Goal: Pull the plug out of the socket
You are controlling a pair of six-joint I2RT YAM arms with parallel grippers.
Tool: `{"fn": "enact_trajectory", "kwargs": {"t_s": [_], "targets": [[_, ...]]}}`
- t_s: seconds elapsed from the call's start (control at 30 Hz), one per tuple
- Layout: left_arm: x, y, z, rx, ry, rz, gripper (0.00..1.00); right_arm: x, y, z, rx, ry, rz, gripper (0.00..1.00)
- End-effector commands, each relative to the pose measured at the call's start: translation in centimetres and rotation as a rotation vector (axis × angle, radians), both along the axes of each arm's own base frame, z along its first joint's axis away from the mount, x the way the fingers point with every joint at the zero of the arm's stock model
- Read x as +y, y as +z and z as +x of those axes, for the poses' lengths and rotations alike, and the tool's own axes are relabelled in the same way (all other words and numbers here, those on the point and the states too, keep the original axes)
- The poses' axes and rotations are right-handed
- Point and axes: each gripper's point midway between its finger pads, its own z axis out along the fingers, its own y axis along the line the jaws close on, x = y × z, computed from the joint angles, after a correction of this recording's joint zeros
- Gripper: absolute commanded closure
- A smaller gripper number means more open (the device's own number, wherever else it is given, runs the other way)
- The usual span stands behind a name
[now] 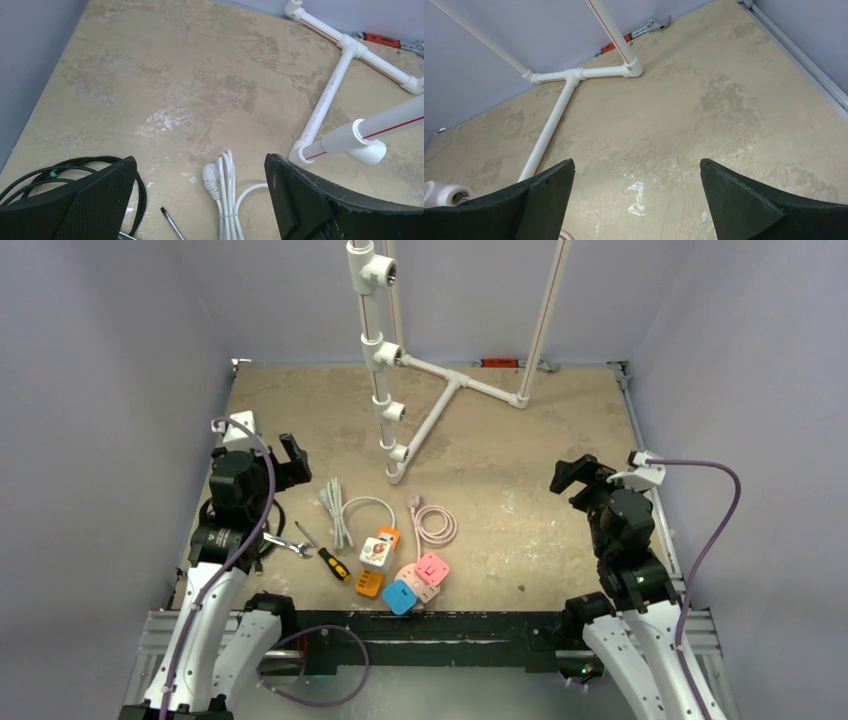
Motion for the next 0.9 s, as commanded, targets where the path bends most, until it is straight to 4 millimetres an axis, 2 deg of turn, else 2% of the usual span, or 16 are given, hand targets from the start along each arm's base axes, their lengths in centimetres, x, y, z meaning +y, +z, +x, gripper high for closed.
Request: {"fn": "enact_trajectory", "kwargs": {"t_s": [0.0, 0.17, 0.27, 0.37, 0.43, 0.5, 0.63, 0.77, 0.87], "targets": [[0.5, 0.1, 0.3, 0.014, 0.034, -0.011, 0.01, 0.3, 2.1, 0.0, -0.052, 0.018, 0.009, 0.01], [-0.2, -0.2, 0.4, 0.014, -0.004, -0.02, 0.02, 2.3, 2.5, -1.1, -0.131, 0.149, 0.021, 0.01], [-1.8, -1.4, 0.9, 0.048, -0.095, -0.037, 0.07, 2.5, 2.5, -1.8, -0.155, 0.167, 0.04, 0.01], [-4.0, -3.2, 1.1, 0.109, -0.205, -0.062, 0.11, 3.6, 2.6, -2.0, -0.149, 0.23, 0.048, 0.01], [-5.8, -4.3, 0.9, 0.144, -0.275, -0.088, 0.12, 4.2, 1.5, -1.6, -0.099, 0.258, 0.039, 0.01], [-7.8, -5.3, 0.0, 0.184, -0.32, -0.092, 0.13, 5.9, 0.0, -1.2, -0.035, 0.345, 0.04, 0.01], [-11.0, -7.0, -2.5, 0.255, -0.367, -0.087, 0.12, 9.5, -4.8, 0.1, 0.112, 0.505, 0.1, 0.01], [-14.2, -9.7, -5.0, 0.329, -0.444, -0.184, 0.12, 11.9, -7.5, 0.3, 0.186, 0.602, 0.159, 0.01], [-15.5, -12.1, -6.6, 0.396, -0.462, -0.203, 0.12, 13.7, -9.2, -0.5, 0.236, 0.658, 0.168, 0.01]]}}
